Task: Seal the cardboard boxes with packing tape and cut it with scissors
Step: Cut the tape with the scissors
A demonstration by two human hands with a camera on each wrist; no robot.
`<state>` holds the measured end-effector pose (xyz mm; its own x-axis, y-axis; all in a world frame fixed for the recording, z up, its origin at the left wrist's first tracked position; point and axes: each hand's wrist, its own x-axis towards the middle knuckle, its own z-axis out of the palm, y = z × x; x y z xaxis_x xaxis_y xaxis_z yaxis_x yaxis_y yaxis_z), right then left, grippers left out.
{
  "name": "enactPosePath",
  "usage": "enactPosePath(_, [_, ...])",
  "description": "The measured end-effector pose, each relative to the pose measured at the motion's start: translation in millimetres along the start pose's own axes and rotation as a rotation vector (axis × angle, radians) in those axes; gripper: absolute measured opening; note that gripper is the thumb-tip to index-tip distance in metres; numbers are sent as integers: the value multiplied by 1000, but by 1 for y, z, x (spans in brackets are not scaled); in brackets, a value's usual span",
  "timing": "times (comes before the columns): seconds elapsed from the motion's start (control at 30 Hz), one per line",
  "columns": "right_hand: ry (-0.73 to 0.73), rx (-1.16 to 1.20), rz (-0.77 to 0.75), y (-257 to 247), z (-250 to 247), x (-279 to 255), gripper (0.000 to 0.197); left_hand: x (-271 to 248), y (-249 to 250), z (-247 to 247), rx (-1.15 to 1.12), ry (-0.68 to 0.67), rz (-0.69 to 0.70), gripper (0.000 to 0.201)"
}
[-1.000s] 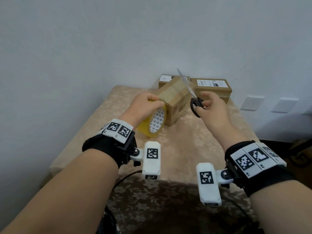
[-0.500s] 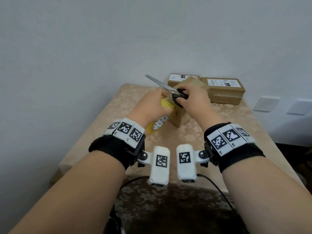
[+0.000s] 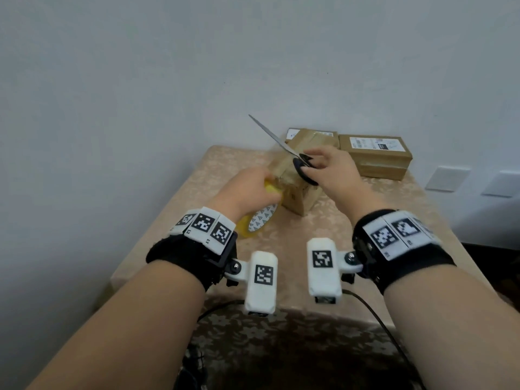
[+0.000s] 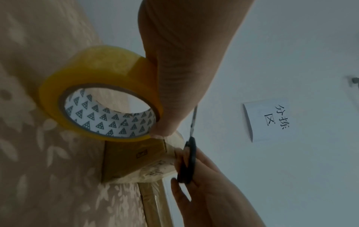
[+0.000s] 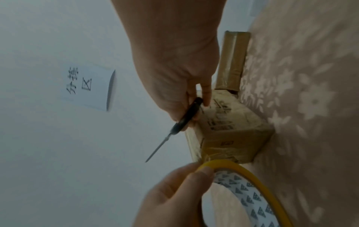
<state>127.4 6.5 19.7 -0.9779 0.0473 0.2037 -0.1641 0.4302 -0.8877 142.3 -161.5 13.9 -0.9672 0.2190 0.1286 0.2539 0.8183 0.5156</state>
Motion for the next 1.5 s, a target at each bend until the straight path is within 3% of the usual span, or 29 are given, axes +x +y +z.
enactPosePath(0.07, [-65, -30, 39, 2, -8, -15, 31, -2, 0, 0, -30, 1, 2, 40])
enactPosePath(0.23, [-461, -6, 329, 2, -22, -48, 17, -8, -2, 2, -126, 27, 0, 47])
enactPosePath(0.3, [-552, -44, 366, 5, -29, -55, 24, -10, -7, 3, -149, 39, -27, 45])
enactPosePath(0.43, [-671, -56, 365, 6, -48, -62, 56, -12, -12, 1, -243, 60, -70, 47])
enactPosePath(0.53, [-670, -144, 349, -3, -51, -65, 68, -13, -11, 0, -248, 56, -69, 50])
enactPosePath(0.8, [-593, -500, 348, -37, -43, -62, 64, -9, -11, 3, -171, 54, -61, 47])
enactPosePath(1.13, [-546, -319, 375, -27, -34, -59, 55, -8, -18, 0, -184, 17, -36, 51])
enactPosePath(1.33, [-532, -326, 346, -24, -24, -58, 71, -9, -21, -2, -255, -8, -81, 55])
enactPosePath(1.43, [-551, -319, 341, -25, -22, -56, 71, -10, -23, -4, -388, 22, -157, 42])
enactPosePath(1.5, [-570, -331, 343, -26, -22, -54, 72, -9, -25, -5, -409, 66, -221, 18])
